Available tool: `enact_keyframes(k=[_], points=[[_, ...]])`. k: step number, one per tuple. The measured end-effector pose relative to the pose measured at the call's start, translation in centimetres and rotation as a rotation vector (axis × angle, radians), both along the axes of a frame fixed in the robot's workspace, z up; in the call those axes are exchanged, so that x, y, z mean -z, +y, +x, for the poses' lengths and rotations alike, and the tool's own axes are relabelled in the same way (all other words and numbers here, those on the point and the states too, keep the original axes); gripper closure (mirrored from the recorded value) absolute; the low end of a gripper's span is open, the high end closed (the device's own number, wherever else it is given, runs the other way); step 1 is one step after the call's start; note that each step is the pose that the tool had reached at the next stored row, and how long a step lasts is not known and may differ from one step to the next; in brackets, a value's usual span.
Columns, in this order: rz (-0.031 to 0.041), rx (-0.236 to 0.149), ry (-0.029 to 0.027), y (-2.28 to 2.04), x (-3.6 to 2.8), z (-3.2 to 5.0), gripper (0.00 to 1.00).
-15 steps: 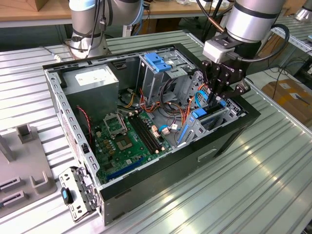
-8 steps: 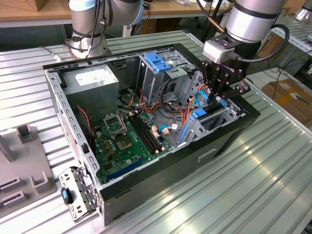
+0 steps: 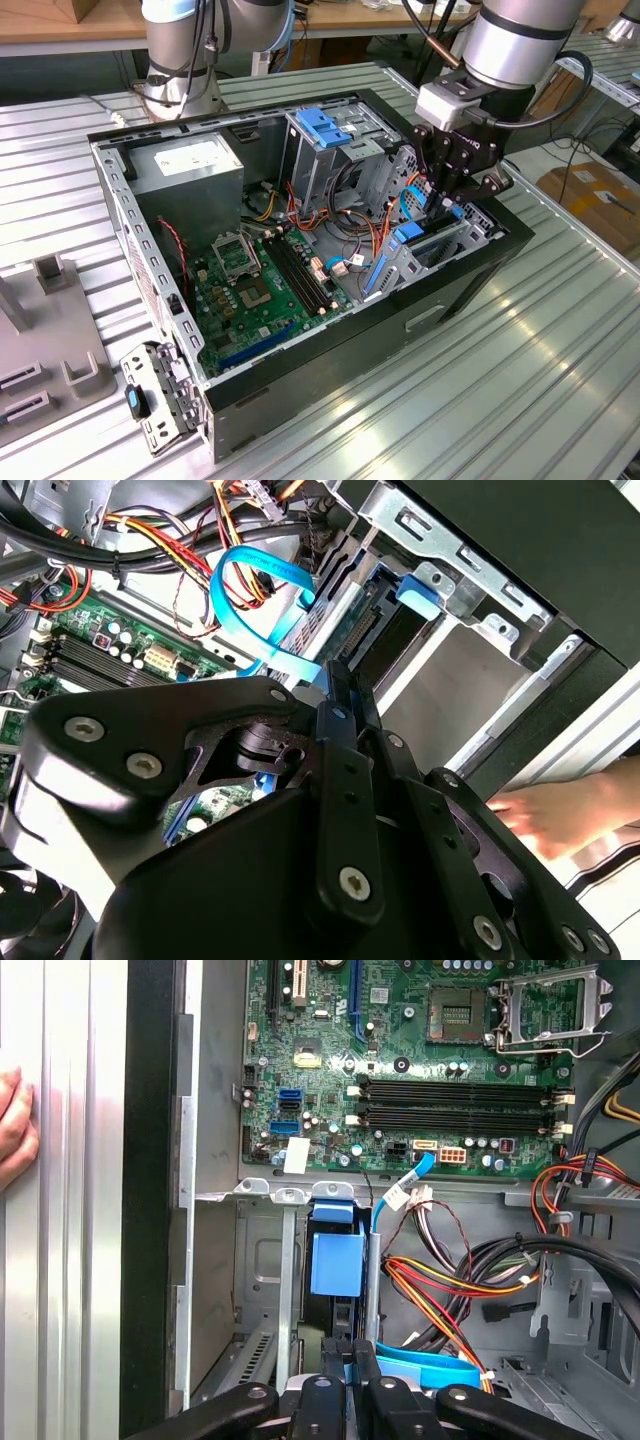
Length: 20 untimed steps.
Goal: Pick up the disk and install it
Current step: 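Insert the first disk wire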
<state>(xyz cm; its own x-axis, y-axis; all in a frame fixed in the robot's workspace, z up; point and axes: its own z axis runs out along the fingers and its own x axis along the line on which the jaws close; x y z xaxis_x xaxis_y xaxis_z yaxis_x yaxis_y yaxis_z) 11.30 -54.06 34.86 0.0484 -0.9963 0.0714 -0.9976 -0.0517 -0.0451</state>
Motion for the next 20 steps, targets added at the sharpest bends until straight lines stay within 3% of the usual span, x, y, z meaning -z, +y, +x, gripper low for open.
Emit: enact_keyframes(k=[8, 9, 11, 16, 19, 20], points=[[0.0004, 0.0, 0.0, 0.0, -0.17, 0.0, 0.84], [0.0028, 0.0, 0.0, -0.01, -0.19, 0.0, 0.84], [0.0189, 0.0, -0.0002, -0.03, -0.19, 0.0, 0.84], [0.0202, 0.0, -0.0001, -0.22, -0.18, 0.0, 0.84], [0.0292, -0.001, -0.0003, -0.24, -0.18, 0.0, 0.84], [0.0292, -0.001, -0.0003, -0.24, -0.19, 0.0, 0.84]])
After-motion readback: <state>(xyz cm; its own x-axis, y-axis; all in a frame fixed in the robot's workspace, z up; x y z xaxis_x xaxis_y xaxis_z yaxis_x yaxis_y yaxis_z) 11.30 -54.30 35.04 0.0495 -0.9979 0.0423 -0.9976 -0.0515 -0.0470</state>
